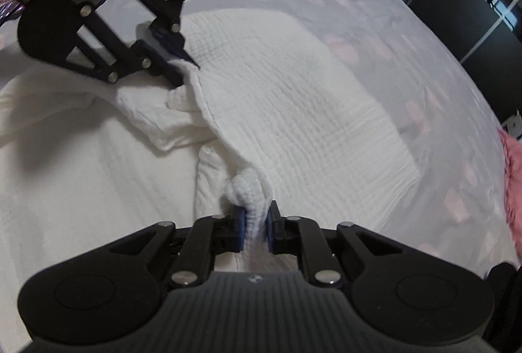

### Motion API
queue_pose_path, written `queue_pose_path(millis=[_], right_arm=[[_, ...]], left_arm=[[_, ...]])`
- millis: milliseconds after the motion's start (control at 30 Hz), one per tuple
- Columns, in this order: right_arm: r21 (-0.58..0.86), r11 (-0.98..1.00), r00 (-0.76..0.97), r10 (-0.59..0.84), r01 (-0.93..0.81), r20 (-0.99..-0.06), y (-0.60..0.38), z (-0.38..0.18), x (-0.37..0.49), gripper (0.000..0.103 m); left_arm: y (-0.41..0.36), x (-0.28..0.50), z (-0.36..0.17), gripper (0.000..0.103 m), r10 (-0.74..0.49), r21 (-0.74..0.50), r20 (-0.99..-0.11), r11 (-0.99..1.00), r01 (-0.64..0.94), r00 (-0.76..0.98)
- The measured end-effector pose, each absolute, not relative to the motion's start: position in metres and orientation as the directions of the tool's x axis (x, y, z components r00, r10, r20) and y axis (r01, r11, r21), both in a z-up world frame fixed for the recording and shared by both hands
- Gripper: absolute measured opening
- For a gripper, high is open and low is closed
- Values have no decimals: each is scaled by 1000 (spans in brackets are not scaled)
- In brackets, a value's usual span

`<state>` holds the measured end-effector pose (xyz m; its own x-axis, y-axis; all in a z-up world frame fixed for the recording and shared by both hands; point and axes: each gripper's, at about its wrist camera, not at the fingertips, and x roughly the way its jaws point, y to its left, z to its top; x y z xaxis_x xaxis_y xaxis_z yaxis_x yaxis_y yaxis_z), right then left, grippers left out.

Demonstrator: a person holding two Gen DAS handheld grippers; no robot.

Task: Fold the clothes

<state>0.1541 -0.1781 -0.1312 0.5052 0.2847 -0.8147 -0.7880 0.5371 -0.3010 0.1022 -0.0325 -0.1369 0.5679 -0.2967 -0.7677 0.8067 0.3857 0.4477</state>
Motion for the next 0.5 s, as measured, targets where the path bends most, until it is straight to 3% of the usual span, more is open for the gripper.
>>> queue_pose_path(millis=[267, 400, 500], right_arm=[[-279, 549, 493, 289, -787, -821, -186, -122, 140, 32], [-281, 543, 494, 296, -791, -818, -190, -112, 128, 45], [-276, 535, 492, 317, -799, -811, -197, -101, 111, 47]], left_arm=[[-25, 90, -117, 13, -323, 404, -772, 416, 815, 548], [-20, 73, -109, 17, -330, 407, -772, 400, 821, 544], [-16, 59, -103, 17, -334, 419, -771, 375, 827, 542]])
